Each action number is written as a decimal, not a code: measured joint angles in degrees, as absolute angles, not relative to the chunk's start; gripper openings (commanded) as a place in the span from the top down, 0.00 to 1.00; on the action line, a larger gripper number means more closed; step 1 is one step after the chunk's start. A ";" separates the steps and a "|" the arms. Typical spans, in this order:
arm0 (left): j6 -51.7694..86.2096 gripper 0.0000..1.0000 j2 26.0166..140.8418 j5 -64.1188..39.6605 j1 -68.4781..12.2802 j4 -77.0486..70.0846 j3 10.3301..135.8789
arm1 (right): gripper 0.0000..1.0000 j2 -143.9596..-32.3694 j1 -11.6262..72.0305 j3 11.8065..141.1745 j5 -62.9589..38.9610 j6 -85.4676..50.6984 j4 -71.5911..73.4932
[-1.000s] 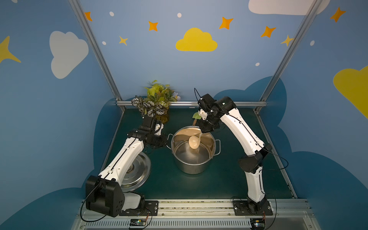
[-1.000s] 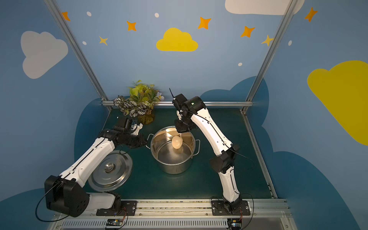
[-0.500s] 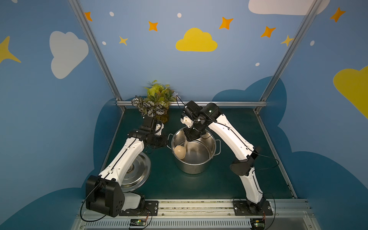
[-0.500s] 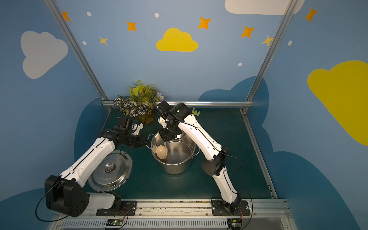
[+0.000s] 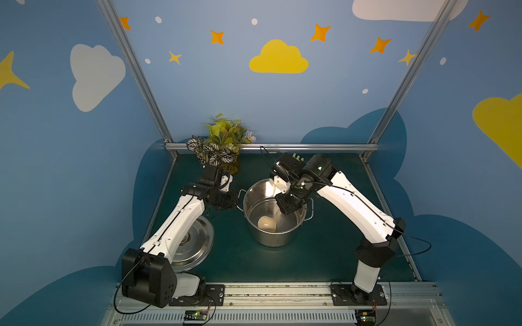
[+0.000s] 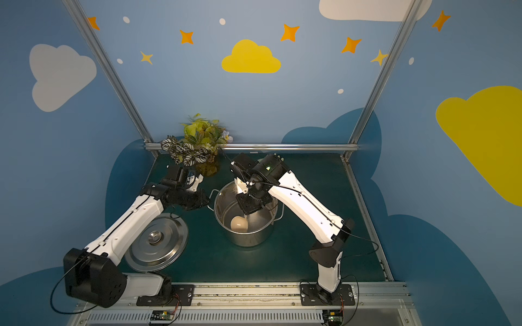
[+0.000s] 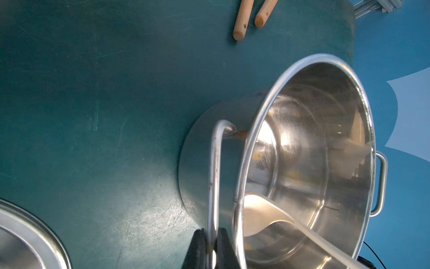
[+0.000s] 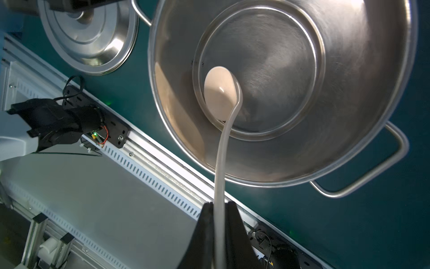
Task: Stir the soup with a spoon
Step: Stir the soup in the pan with a stick.
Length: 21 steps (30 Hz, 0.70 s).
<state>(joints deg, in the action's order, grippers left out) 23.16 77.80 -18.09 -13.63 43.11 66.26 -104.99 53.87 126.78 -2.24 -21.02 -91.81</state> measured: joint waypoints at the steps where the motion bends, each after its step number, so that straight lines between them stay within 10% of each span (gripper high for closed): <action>1: 23.16 0.97 77.80 -18.09 -13.63 43.09 66.26 | 1.00 -104.33 52.62 125.51 -1.28 -21.21 -91.81; 21: 23.79 0.97 77.45 -18.44 -13.85 41.69 65.39 | 1.00 -116.99 40.99 137.99 2.28 -21.63 -91.81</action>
